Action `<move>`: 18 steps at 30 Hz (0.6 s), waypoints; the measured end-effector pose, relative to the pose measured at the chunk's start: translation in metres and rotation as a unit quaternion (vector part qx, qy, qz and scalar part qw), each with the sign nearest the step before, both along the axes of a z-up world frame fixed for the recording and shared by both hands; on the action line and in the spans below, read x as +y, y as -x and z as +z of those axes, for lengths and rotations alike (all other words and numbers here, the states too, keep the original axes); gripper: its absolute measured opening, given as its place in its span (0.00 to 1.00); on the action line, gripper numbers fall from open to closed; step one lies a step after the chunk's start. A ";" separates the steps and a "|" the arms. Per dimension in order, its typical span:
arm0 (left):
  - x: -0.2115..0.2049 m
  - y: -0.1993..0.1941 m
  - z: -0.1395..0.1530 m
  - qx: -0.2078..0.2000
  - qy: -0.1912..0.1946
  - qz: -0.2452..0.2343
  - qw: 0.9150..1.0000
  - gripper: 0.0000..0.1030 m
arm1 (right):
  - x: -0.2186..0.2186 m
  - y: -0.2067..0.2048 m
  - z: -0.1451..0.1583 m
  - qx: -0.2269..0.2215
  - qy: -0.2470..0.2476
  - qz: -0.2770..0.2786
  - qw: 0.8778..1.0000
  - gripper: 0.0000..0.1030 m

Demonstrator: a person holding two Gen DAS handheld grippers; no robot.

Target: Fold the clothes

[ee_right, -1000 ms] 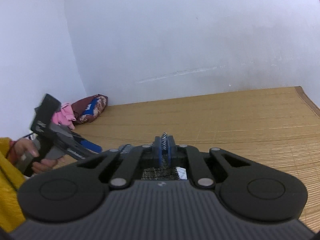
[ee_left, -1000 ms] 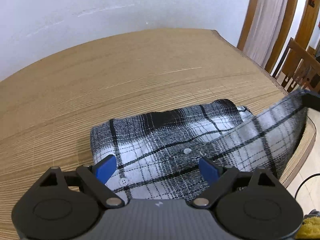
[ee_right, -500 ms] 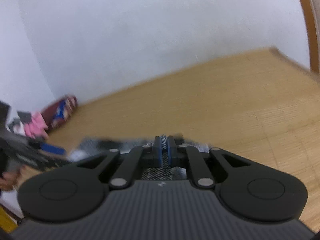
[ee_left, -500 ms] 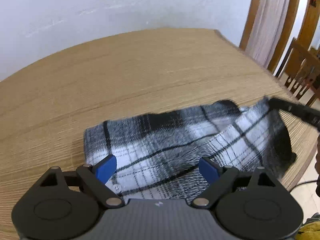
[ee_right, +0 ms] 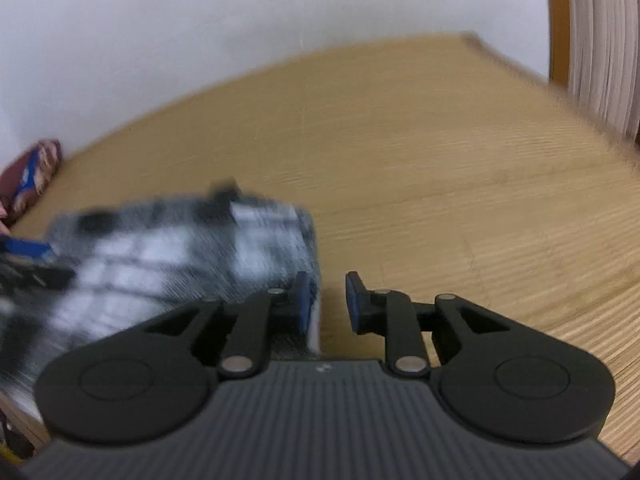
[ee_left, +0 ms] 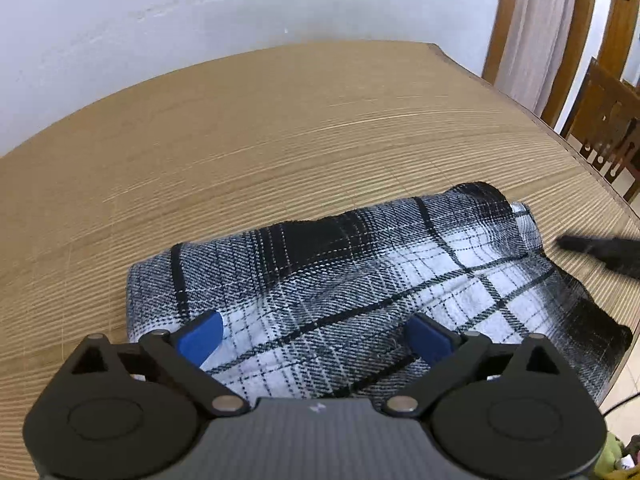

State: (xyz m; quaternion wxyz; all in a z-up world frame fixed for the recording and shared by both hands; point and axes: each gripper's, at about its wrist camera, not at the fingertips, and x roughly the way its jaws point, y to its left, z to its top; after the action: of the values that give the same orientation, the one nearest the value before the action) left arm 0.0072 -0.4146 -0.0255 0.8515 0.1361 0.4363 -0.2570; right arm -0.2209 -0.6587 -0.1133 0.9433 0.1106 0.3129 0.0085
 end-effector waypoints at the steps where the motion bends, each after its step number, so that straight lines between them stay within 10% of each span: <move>1: 0.001 0.000 -0.001 0.000 0.002 0.000 1.000 1.00 | 0.005 0.000 0.008 -0.010 0.004 0.012 1.000 0.24; 6: -0.002 0.000 0.001 0.001 0.002 -0.003 1.000 1.00 | 0.031 -0.001 0.038 -0.045 0.018 0.079 0.996 0.38; 11: 0.005 0.002 0.012 0.010 -0.003 -0.012 1.000 0.97 | 0.044 -0.020 -0.015 0.021 -0.003 0.103 0.994 0.42; 18: 0.063 0.002 0.040 0.007 0.030 -0.030 0.999 0.97 | 0.032 0.007 0.016 0.045 -0.005 -0.052 0.998 0.54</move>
State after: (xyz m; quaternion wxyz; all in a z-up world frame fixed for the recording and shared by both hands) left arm 0.0049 -0.3517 0.0142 0.8444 0.1217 0.4297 -0.2959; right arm -0.2281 -0.6264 -0.0975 0.9269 0.1312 0.3488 -0.0439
